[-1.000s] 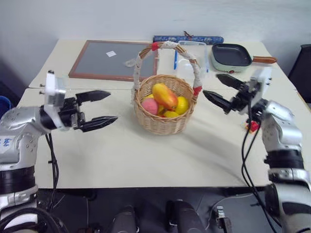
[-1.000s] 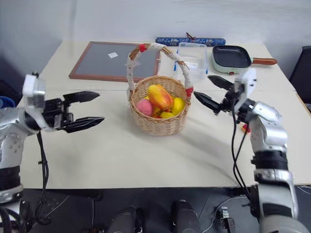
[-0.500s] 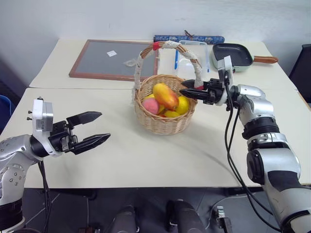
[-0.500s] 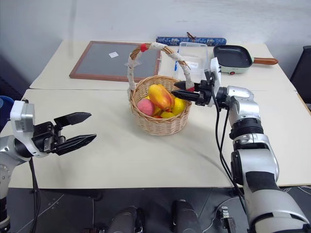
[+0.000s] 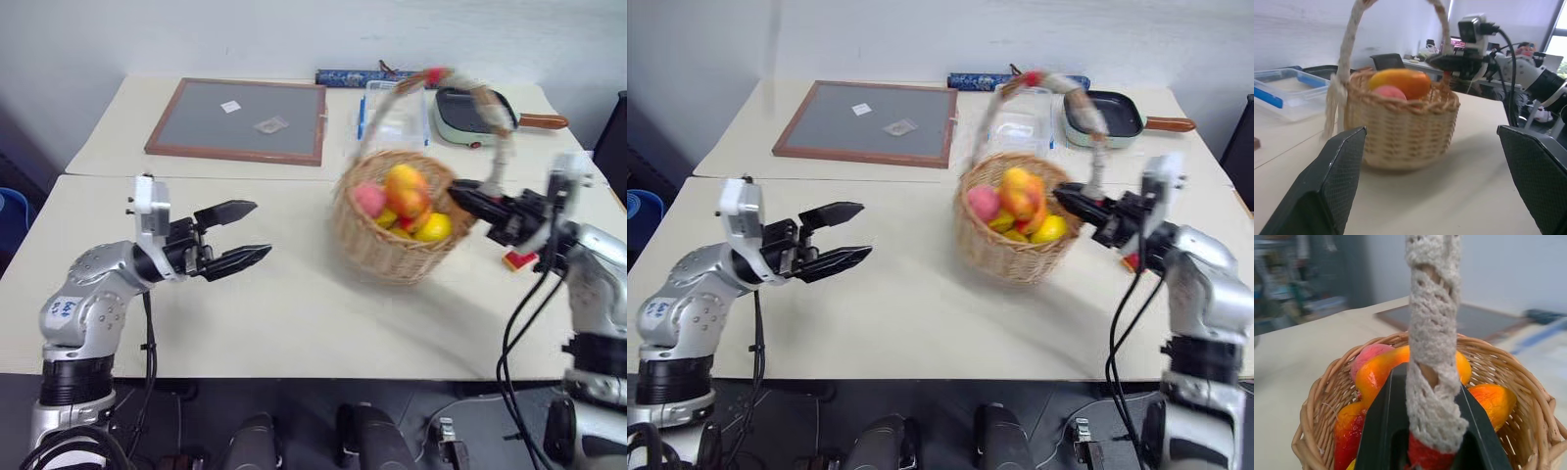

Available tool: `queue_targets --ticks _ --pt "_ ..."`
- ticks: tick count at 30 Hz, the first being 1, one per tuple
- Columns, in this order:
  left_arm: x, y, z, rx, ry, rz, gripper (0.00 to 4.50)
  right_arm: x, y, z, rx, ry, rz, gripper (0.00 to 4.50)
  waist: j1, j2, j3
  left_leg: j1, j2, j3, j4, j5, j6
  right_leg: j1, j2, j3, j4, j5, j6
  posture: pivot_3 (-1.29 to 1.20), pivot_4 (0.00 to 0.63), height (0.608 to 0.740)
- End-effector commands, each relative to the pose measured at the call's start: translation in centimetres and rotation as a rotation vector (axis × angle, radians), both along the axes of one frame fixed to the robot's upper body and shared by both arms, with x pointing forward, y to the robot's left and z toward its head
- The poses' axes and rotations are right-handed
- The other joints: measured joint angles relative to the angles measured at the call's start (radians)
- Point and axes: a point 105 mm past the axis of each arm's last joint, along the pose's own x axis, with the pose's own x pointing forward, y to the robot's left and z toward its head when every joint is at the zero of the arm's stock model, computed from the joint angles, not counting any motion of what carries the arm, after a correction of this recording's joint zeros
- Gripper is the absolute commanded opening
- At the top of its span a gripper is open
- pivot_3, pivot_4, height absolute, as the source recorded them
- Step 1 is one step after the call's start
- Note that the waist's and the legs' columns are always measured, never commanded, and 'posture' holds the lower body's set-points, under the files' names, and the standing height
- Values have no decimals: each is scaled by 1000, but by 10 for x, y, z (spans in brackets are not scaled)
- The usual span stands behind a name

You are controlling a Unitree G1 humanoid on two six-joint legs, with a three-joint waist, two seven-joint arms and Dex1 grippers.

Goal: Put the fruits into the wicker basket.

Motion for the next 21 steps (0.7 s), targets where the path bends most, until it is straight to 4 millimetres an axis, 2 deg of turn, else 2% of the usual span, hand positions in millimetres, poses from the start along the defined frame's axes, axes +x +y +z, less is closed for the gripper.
queue_targets --ticks 1,5,10,15,17,21 --pt "7 -6 4 9 -34 -42 4500 -24 -24 27 29 -159 -231 207 -1 0 0 1 0 0 0 0 0 0 1 0 0 0 0 0 150 740" --pt "13 -15 4 35 -42 -94 4500 -25 -37 9 28 -137 -415 207 -11 0 0 3 0 1 -3 1 -1 0 2 2 0 0 0 0 150 740" --pt "19 -20 9 49 -53 -130 4500 -15 -37 -16 72 -72 -504 207 -17 0 0 5 -1 2 -9 4 -2 0 3 2 0 0 0 0 150 740" --pt "20 -19 10 60 -57 -132 4500 -1 -46 -30 98 -40 -584 207 -14 0 0 5 -1 1 -10 4 -2 0 3 2 0 0 0 0 150 740" --pt "19 -18 10 57 -57 -126 4500 1 -39 -24 105 -63 -555 207 -14 0 0 5 -2 1 -10 5 -2 1 3 2 -1 0 0 0 150 740" --pt "18 -16 9 55 -53 -120 4500 2 -18 4 146 -174 -462 207 -14 0 0 4 -2 1 -10 6 0 1 2 3 -3 0 0 0 150 740"
